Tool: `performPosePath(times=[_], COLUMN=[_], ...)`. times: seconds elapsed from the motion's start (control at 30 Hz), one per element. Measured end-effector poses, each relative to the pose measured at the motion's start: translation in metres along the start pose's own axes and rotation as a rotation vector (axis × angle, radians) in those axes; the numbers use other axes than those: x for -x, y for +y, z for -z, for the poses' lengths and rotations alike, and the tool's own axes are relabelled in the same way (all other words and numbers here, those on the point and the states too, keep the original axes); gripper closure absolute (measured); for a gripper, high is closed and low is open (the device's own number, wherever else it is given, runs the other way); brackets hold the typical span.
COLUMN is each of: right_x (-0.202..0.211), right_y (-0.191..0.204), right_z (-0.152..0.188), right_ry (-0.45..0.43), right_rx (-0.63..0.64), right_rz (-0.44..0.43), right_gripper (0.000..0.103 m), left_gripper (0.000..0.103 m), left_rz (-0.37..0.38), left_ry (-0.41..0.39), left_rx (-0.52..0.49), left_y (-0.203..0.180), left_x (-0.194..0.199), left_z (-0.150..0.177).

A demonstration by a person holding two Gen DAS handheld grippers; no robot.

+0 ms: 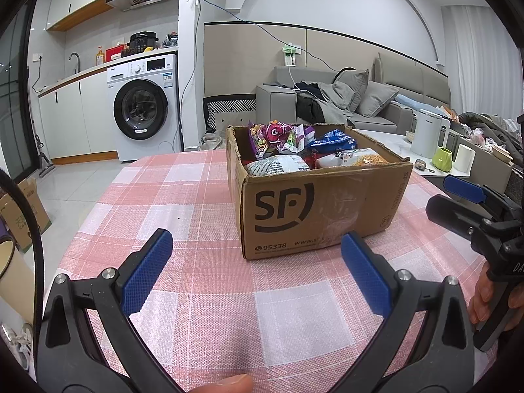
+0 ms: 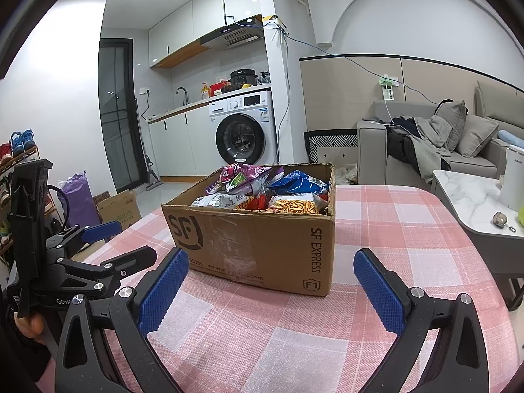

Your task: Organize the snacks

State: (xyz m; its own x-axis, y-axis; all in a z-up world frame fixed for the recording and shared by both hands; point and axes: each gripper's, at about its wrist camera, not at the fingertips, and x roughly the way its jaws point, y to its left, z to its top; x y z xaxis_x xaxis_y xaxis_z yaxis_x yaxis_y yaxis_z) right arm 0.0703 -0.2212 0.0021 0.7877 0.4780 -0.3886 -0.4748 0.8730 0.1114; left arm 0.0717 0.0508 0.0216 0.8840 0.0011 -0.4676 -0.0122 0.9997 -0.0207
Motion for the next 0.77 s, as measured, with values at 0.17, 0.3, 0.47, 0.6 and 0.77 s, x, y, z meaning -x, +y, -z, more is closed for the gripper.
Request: performPosePath(times=[0.17, 0.3, 0.47, 0.6, 0.77], right_x=[0.0001, 0.0001, 0.0002, 0.0003, 0.0005], right_y=[0.0002, 0.0000, 0.0000, 0.0001, 0.0003], right_z=[0.0000, -0.0003, -0.0004, -0.0005, -0.0006], right_ry=[0.000, 0.000, 0.001, 0.001, 0.001], right_rx=[-0.001, -0.001, 0.000, -0.001, -0.001], right_rz=[0.000, 0.000, 0.000, 0.000, 0.000], right_gripper=[0.000, 0.000, 0.000, 0.000, 0.000], left_gripper=[0.001, 0.001, 0.001, 0.001, 0.001], left_rz=[0.000, 0.000, 0.000, 0.003, 0.005], left_ry=[0.000, 0.000, 0.000, -0.002, -0.003], left_rx=[0.000, 0.000, 0.000, -0.003, -0.006], left_y=[0.0000, 0.0000, -0.0002, -0.0003, -0.0001], left_x=[0.0000, 0.0000, 0.0000, 0.0000, -0.0002], left_z=[0.0000, 0.0000, -0.0001, 0.0013, 0.0030])
